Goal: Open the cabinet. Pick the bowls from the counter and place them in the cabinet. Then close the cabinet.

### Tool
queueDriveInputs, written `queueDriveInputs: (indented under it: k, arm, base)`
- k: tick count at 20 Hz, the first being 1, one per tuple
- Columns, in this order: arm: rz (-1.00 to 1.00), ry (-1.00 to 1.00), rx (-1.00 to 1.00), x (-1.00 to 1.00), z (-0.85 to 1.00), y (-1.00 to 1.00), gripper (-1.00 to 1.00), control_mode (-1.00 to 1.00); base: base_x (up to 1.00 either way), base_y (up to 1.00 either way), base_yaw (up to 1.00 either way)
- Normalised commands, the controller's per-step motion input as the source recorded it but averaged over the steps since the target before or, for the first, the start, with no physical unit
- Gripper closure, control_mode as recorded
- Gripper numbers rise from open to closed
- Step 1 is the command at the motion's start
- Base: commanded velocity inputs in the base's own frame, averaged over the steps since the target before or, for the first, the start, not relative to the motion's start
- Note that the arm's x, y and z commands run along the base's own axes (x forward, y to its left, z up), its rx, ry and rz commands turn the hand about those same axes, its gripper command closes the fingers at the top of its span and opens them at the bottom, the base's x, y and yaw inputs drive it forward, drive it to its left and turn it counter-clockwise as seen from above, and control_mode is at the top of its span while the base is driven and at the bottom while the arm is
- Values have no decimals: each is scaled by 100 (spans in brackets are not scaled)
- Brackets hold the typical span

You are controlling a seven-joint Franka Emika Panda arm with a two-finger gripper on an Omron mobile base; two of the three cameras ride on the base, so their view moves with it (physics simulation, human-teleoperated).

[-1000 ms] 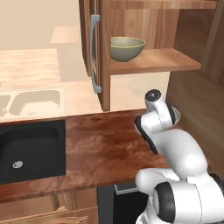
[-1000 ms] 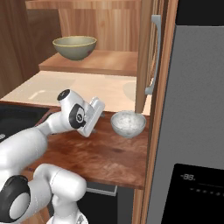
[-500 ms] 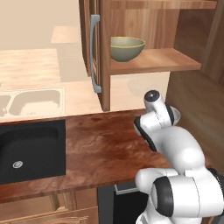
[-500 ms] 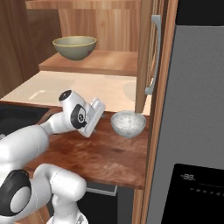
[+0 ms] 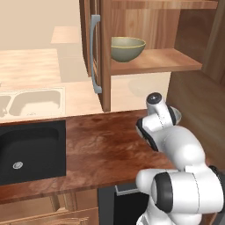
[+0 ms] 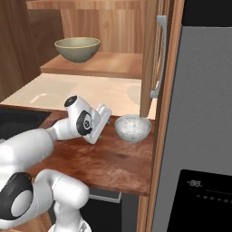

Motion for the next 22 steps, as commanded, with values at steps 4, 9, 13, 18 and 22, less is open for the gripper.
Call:
queueDriveInputs:
  k: [4,9,13,18,22]
  arm:
    - [0,-2,0,2,-4,-18,-100,-100]
    - [0,0,2,9,-15,-14,-100,-100]
    - [0,0,4,19,-20,-14,-100,-100]
    - [0,0,4,22,-20,-15,-100,-100]
    - [0,0,3,29,-18,-14,-100,-100]
  base:
    - [0,0,0]
    - [0,0,0]
    - [0,0,0]
    - [0,0,0]
    - [0,0,0]
